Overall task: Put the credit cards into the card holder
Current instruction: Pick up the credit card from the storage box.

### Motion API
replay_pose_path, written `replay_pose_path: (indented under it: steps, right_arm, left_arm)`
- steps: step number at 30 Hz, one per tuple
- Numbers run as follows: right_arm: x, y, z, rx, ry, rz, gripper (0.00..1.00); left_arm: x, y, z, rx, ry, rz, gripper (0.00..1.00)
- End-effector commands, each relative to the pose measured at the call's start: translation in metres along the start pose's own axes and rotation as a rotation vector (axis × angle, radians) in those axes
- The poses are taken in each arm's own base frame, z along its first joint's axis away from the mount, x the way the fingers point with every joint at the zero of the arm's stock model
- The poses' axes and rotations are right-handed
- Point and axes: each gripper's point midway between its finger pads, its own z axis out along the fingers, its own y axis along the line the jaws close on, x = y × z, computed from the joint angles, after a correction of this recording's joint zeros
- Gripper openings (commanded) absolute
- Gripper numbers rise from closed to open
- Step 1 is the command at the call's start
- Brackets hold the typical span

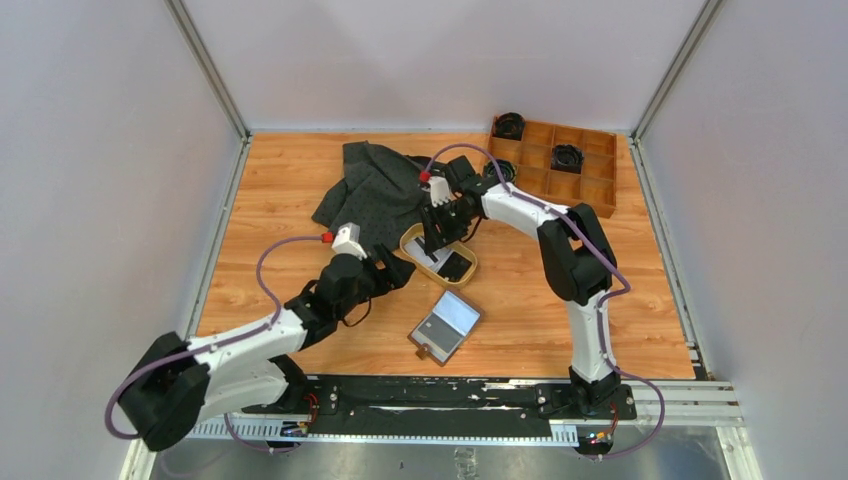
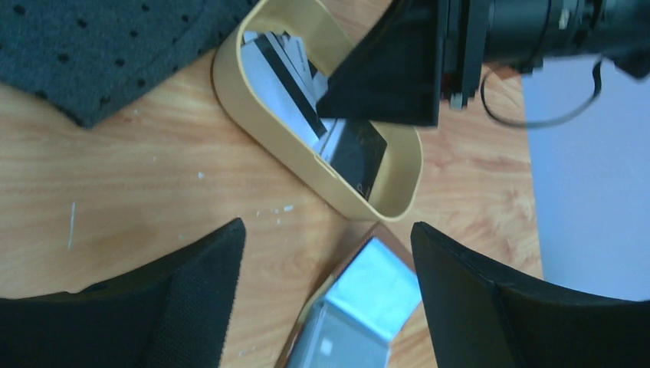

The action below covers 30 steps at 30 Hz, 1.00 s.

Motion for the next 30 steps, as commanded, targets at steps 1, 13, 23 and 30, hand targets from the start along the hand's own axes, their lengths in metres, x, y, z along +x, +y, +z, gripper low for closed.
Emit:
replay_pose_path:
  steps: [1, 13, 23, 30]
  right_arm:
    - [0.0, 0.007, -0.002, -0.002, -0.047, 0.045, 0.55]
    - [0.019, 0.009, 0.005, 0.05, -0.043, 0.095, 0.52]
    - [0.027, -0.001, 0.005, 0.132, -0.035, 0.099, 0.51]
    - [0.03, 0.011, 0.008, 0.062, -0.02, 0.119, 0.51]
  left_arm:
    - [-0.017, -0.004, 0.03, -0.067, -0.031, -0.061, 0.78]
    - [-0.013, 0.029, 0.082, -0.224, 0.016, -0.011, 0.63]
    - [0.0, 0.046, 0.105, -0.281, 0.068, 0.02, 0.4]
    - [0.004, 0.05, 0.109, -0.29, 0.084, 0.023, 0.21]
